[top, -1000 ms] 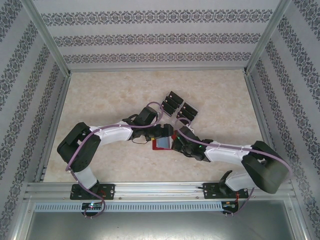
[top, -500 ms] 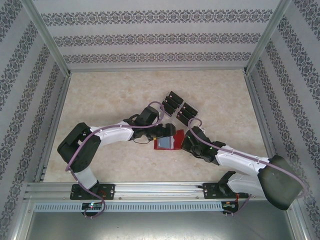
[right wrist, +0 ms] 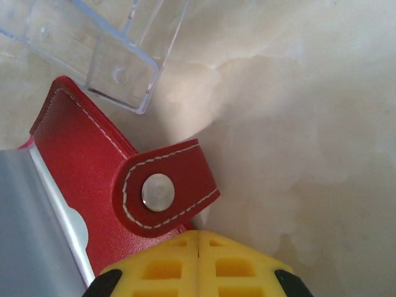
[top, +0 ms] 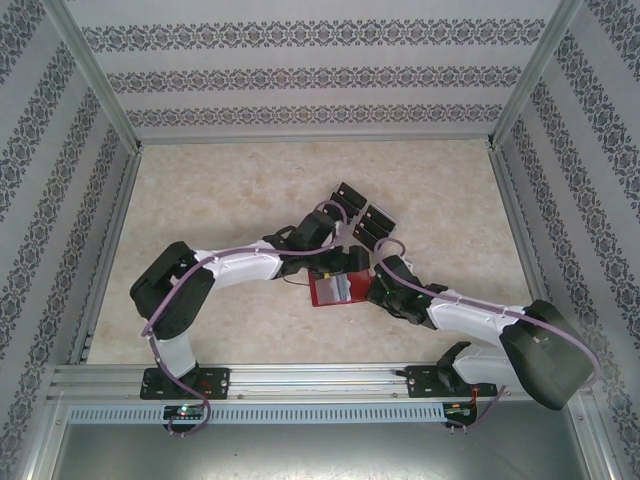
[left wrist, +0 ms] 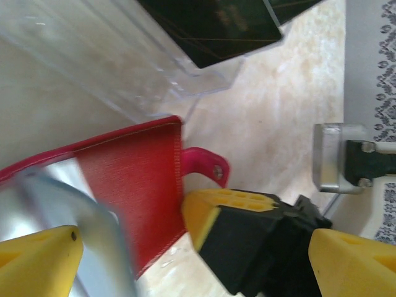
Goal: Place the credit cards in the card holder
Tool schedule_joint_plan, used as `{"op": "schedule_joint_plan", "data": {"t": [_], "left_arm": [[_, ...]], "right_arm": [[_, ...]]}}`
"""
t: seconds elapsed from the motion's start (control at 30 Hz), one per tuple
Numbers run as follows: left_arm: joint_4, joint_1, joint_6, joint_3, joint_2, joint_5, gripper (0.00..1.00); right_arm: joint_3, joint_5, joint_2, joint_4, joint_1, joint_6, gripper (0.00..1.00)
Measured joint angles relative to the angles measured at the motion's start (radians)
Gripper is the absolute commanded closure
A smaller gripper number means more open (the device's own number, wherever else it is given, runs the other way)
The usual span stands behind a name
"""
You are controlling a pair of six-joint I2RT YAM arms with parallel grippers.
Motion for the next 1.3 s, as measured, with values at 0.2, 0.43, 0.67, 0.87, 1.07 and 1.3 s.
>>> {"op": "schedule_joint_plan", "data": {"t": [0.2,0.43,0.67,0.87,1.07,1.3], "left_arm": [[0.05,-0.056,-0.036,0.038,0.071,-0.002,0.05],[0.094,-0.059,-0.068,0.018,0.112,-0.018,0.06],[0.134,-0.059,-0.079,-0.013,0.107,-0.028,0.05],[0.146,-0.048,-0.077,-0.077,0.061,-0.032,0.05],[0.131,0.011,-0.051,-0.121,0.02,-0.028,0.05],[0.048,0.109,0.046,-0.121,-0.005,-0.002,0.04]], "right_arm": [[-0.043,-0.012,-0.044,0.024,-0.015,0.0,0.97],[-0.101,-0.016,-0.238,-0.113,-0.029,0.003,0.96],[-0.101,-0.04,-0.352,-0.172,-0.029,0.003,0.96],[-0.061,-0.064,-0.233,-0.156,-0.003,0.002,0.96],[0.053,-0.071,-0.08,-0.079,0.086,0.003,0.96],[0.137,-0.079,0.057,-0.009,0.136,0.003,0.97]]}}
